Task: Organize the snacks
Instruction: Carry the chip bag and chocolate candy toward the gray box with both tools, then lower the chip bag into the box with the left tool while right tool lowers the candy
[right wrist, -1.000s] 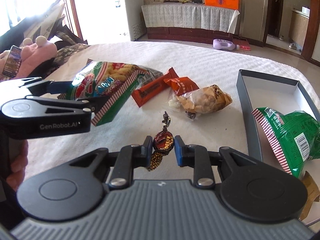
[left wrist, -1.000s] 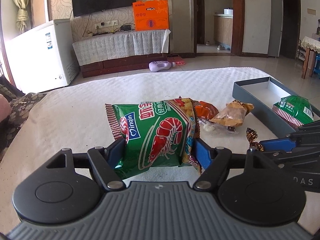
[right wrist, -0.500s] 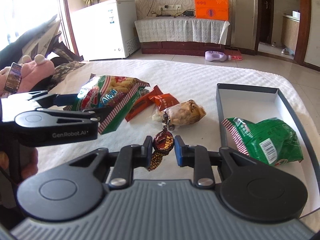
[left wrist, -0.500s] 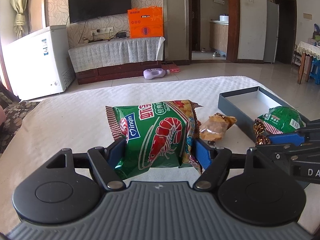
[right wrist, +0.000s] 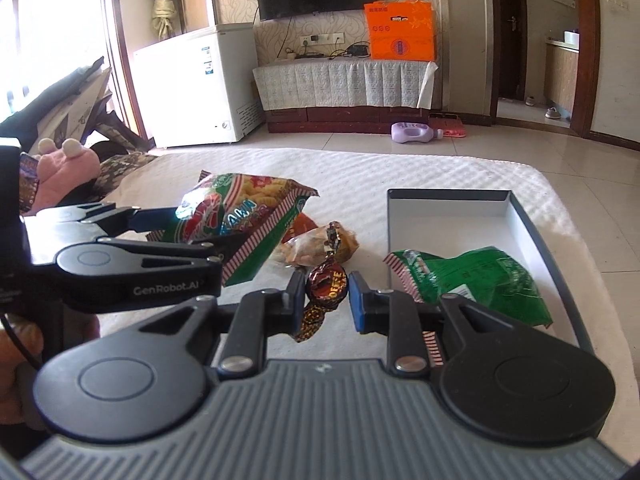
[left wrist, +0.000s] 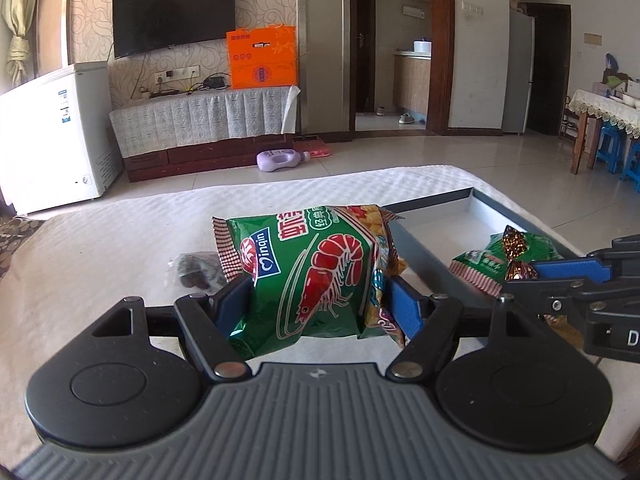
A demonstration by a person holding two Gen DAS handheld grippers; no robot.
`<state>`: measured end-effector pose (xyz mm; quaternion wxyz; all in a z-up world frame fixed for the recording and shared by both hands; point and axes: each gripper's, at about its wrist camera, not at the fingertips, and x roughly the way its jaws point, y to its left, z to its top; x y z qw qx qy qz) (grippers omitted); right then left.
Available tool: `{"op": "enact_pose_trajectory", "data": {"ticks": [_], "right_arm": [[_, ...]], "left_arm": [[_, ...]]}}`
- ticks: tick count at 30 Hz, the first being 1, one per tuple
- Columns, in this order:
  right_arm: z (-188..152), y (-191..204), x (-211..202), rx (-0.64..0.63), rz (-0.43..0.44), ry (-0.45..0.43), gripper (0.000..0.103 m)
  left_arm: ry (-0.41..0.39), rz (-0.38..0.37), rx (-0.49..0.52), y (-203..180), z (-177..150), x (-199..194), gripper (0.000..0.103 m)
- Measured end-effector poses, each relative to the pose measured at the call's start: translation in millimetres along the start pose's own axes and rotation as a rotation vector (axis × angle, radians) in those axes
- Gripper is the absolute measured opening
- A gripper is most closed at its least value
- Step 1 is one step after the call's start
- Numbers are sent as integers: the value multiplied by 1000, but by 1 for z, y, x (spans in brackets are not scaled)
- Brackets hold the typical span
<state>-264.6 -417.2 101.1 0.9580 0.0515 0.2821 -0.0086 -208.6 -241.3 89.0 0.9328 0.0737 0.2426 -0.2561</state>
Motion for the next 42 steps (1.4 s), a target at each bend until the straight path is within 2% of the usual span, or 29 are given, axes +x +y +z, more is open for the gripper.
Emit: {"op": "enact_pose_trajectory", "data": {"ticks": [13, 28, 36, 42], "right_arm": [[-3, -40, -20, 68, -74, -31, 26], [-5, -62, -22, 84, -127, -29, 26], [-9, -77, -25, 104, -151, -24, 26], [-11, -81, -24, 112, -156, -11, 26]], "left_arm": [[-11, -85, 21, -52, 11, 21, 78], [-52, -178, 70, -106, 39, 66, 78], [-55, -212, 61, -123, 48, 87, 78], [-25, -233, 28, -125, 52, 112, 78]]}}
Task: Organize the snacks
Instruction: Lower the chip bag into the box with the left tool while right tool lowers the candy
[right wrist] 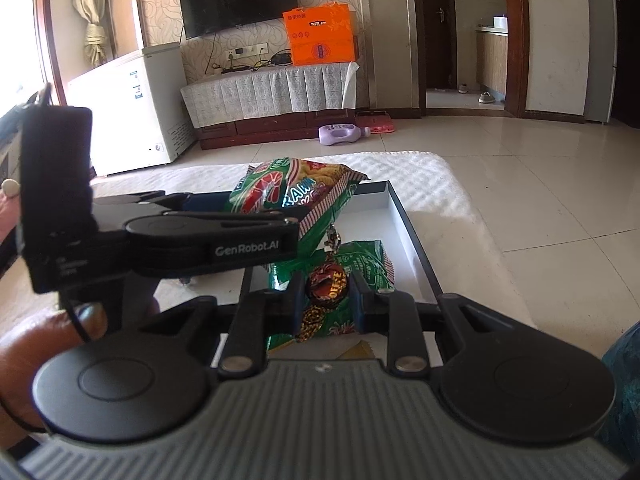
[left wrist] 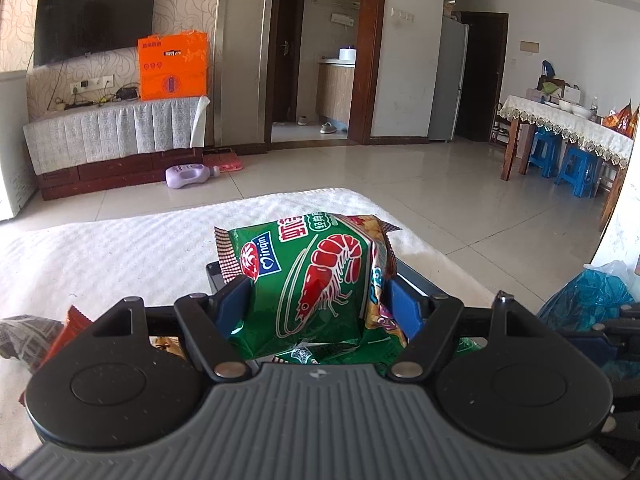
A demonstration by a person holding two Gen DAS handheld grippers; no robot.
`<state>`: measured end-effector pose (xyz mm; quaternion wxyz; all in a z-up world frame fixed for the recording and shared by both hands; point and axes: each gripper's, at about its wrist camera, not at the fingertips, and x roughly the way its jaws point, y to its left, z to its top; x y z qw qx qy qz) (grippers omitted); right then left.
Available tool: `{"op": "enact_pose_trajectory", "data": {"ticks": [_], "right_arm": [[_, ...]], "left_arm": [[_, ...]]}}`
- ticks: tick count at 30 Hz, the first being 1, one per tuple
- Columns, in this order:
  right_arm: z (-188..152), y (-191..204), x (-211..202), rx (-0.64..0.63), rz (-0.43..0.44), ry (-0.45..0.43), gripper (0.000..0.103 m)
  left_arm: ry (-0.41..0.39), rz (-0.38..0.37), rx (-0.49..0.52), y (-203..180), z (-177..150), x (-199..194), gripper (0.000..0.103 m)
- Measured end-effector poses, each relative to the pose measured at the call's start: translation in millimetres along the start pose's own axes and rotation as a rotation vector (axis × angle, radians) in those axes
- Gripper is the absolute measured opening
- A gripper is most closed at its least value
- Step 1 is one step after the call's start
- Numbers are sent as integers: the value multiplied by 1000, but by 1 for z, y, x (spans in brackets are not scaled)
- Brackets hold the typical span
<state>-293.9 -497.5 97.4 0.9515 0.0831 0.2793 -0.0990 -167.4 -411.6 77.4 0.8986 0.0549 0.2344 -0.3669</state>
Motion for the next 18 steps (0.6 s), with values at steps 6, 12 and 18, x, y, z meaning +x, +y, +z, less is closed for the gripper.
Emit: {"op": "enact_pose_trajectory", "data": {"ticks": [6, 12, 18], "right_arm": [[0, -2, 1, 1, -1, 7, 26], [0, -2, 7, -5, -5, 19, 26], [1, -4, 9, -6, -7, 27, 26]], "left_arm": [[17, 0, 1, 0, 3, 20, 78], [47, 26, 41, -5, 1, 42, 79], [78, 38, 71, -8, -3, 57, 79]]}}
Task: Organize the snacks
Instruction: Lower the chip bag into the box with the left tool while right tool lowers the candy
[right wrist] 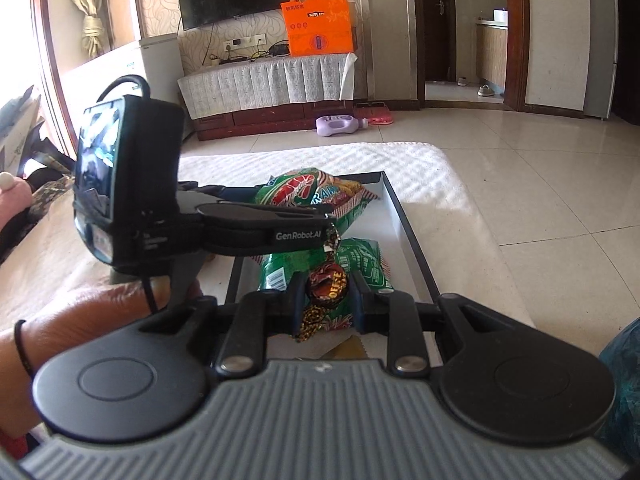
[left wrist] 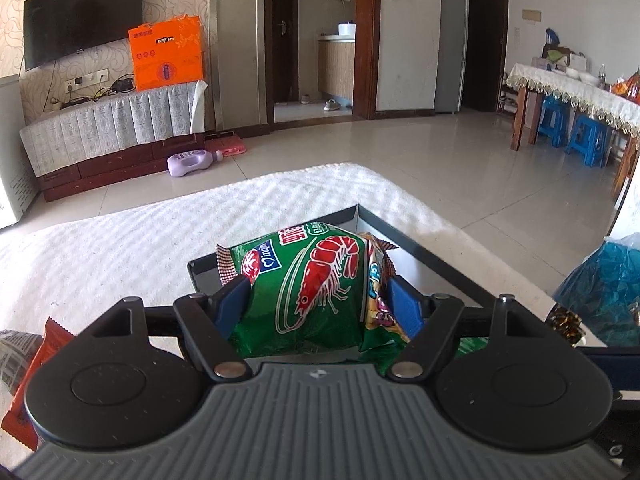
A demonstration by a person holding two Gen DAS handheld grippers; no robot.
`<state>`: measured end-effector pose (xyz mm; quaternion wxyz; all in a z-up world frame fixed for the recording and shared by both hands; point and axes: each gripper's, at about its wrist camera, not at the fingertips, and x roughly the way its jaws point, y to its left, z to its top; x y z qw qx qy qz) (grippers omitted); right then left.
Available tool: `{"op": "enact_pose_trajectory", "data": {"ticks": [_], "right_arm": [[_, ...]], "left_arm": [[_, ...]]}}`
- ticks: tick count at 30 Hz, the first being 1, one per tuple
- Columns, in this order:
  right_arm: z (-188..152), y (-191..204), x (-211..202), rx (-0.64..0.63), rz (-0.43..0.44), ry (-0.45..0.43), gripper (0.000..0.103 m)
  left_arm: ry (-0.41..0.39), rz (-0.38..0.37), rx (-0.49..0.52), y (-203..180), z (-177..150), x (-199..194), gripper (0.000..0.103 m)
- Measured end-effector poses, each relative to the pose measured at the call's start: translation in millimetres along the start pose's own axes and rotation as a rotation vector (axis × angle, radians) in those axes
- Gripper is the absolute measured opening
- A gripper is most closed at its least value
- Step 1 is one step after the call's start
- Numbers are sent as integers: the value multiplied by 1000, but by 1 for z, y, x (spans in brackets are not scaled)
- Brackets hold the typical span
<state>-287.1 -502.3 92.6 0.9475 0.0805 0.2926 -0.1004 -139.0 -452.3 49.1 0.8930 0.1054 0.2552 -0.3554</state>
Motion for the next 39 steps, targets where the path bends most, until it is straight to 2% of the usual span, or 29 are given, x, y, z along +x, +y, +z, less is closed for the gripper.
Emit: {"op": "enact_pose_trajectory", "data": {"ticks": [17, 39], "right_arm": [[0, -1, 3, 0, -3, 7, 26], [-1, 3, 15, -6, -29, 22, 26]], "left_arm": [[23, 11, 24, -7, -9, 10, 81], [6, 14, 3, 8, -12, -20, 94]]}}
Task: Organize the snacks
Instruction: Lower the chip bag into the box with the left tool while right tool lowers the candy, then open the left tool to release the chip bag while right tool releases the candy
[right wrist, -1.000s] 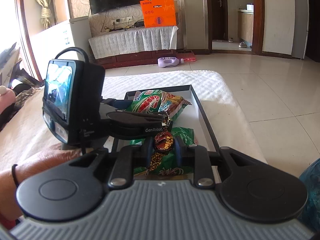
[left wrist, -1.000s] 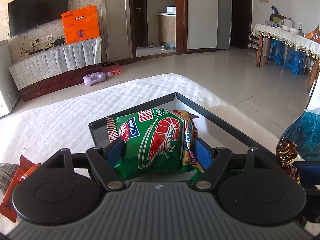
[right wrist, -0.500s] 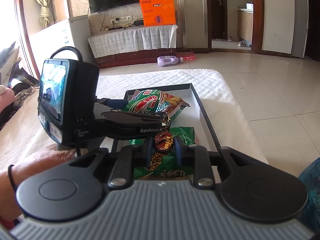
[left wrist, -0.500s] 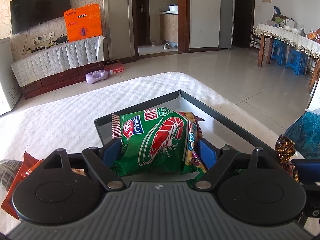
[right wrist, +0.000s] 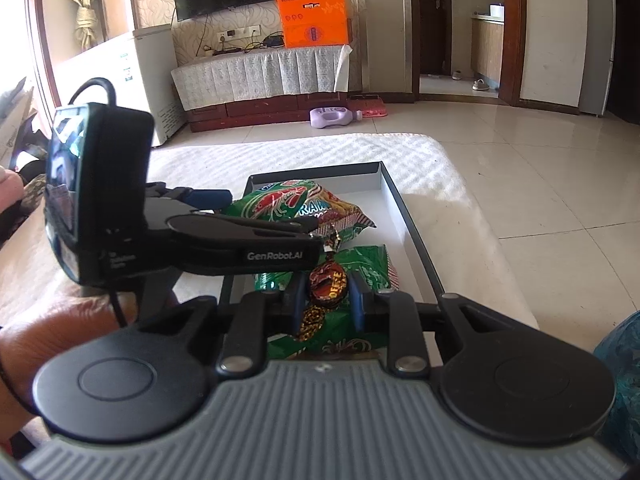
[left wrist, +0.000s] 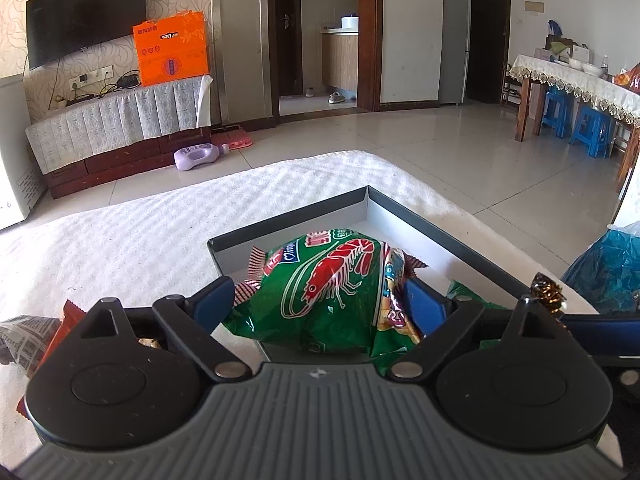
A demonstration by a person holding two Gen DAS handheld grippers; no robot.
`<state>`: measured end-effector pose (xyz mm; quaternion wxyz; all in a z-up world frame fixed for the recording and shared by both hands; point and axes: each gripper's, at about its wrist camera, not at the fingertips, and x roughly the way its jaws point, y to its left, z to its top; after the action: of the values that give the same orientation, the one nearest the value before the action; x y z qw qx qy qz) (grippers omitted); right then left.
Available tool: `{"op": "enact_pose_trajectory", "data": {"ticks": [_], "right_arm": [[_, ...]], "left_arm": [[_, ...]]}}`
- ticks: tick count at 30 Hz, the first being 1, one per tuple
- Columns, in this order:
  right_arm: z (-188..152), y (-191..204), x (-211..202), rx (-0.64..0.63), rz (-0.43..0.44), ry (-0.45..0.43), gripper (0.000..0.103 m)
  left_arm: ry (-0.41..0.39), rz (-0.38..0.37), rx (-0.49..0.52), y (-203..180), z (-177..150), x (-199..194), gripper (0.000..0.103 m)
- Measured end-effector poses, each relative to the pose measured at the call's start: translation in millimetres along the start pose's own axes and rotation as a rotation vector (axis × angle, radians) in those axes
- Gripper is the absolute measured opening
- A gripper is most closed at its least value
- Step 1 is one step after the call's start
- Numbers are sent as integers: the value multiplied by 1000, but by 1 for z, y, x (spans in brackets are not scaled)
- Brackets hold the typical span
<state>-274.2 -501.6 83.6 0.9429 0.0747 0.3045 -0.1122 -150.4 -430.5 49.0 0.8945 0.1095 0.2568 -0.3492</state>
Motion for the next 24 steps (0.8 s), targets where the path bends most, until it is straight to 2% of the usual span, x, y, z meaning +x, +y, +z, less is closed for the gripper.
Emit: {"op": "enact_pose_trajectory", "data": {"ticks": [24], "right_arm": [[-2, 13, 21, 2, -28, 21, 26]], "left_arm": [[-62, 41, 15, 13, 2, -59, 100]]}}
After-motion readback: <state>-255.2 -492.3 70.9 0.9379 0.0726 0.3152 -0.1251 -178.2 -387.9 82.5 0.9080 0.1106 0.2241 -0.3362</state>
